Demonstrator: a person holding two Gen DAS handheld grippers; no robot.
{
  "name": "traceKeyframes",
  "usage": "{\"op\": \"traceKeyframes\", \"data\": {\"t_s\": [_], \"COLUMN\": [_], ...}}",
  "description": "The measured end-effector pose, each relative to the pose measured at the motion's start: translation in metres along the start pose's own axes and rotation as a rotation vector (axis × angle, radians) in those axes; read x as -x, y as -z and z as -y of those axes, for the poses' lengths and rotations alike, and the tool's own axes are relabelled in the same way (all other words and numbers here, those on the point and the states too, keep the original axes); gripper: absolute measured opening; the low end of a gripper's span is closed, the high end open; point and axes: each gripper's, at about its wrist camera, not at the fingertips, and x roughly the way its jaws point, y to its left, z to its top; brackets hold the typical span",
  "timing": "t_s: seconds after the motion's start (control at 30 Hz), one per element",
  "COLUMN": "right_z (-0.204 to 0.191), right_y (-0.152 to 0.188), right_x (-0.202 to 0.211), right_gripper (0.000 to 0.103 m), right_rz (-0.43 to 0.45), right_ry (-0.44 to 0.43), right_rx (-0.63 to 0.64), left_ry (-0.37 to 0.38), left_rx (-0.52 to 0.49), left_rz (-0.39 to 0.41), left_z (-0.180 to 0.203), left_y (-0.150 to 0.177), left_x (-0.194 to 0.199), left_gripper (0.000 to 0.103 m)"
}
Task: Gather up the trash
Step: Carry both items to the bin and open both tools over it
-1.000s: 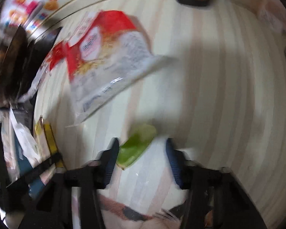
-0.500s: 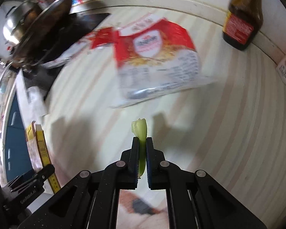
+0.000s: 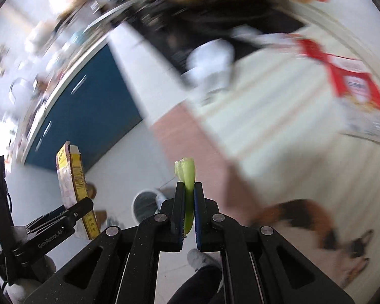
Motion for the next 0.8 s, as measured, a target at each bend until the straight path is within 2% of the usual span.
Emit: {"op": "traceKeyframes", "data": {"t_s": [0.2, 0.37, 0.57, 0.8], "right_z": [-0.1, -0.162, -0.207, -0.22], "right_y": [0.039, 0.076, 0.124, 0.162], "right_x": [-0.09, -0.179, -0.293, -0.423], "right_gripper": [0.006, 0.006, 0.006, 0.006], "right_rz": [-0.115, -0.183, -0.245, -0.314], "right_ry": [-0.033, -0.022, 0.05, 0.086], "right_rx": [0.137, 0.257, 0.414, 0.507], "left_ry": [-0.053, -0.078, -0.093, -0.079], "left_rx": [0.154, 0.261, 0.357, 0.467], "left_rz": [-0.05, -0.109, -0.178, -0.236], "left_z": [-0.104, -0.179, -0.254, -0.32], "left_y": [0.024, 0.048, 0.072, 0.1], "left_x": [-0.039, -0.098, -0.186, -0.286], "left_gripper": [0.054, 0.054, 0.054, 0.054]}}
